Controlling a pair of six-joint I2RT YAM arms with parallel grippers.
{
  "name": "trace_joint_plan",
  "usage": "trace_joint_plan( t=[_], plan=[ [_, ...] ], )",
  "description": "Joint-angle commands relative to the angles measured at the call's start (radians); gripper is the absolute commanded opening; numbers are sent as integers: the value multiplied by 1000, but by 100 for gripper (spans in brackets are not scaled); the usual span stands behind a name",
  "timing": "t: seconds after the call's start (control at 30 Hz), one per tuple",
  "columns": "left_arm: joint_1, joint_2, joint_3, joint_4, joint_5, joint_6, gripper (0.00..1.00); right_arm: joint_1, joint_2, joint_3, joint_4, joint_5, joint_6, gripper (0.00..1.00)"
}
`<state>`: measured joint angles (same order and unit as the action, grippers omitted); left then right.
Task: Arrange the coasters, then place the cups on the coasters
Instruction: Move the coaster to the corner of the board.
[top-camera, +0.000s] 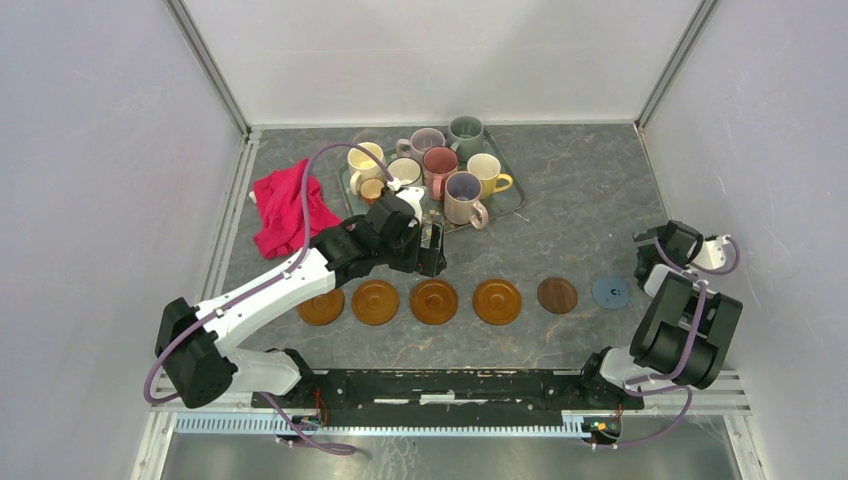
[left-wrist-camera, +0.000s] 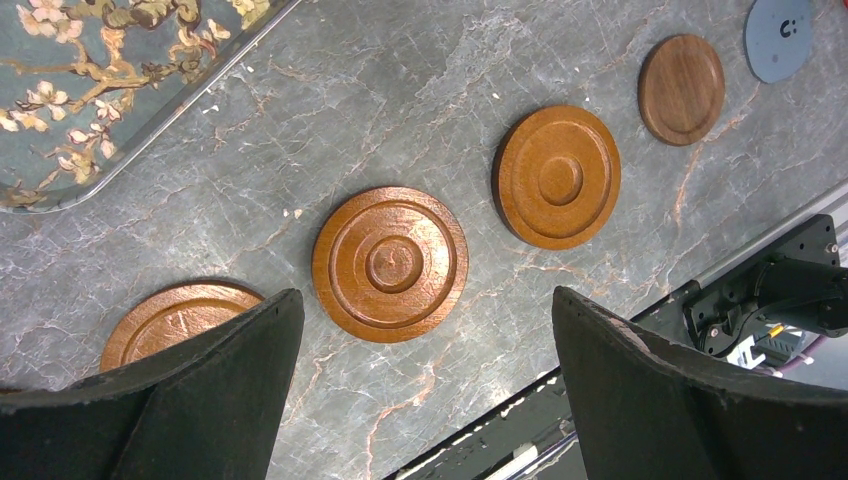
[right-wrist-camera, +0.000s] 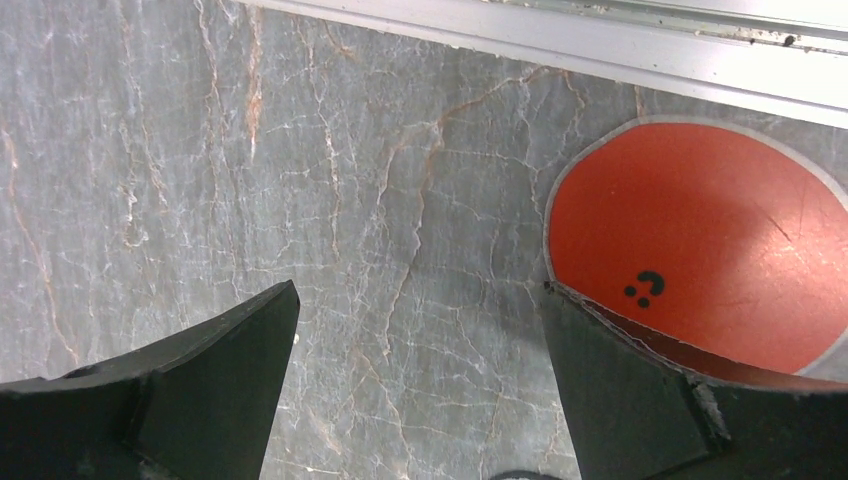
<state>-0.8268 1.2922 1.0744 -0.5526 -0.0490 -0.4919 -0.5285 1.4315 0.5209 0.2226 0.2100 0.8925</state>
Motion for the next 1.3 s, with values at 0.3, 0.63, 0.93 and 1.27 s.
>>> trace_joint_plan(
  t=[0.3,0.63,0.93,1.27],
  plan=[
    [-1,-30,15,16,15,-36,100,-8,140,242,-110,10,-48,98],
    [-1,-27,25,1,9,-30,100,-39,169,212,-94,77,-55,98],
    [-1,-25,26,3,12,-28,100,-53,110,122,-84,132,-33,98],
    [-1,-22,19,13,22,-26,100,-54,78,57,-71,77,-37,98]
  ],
)
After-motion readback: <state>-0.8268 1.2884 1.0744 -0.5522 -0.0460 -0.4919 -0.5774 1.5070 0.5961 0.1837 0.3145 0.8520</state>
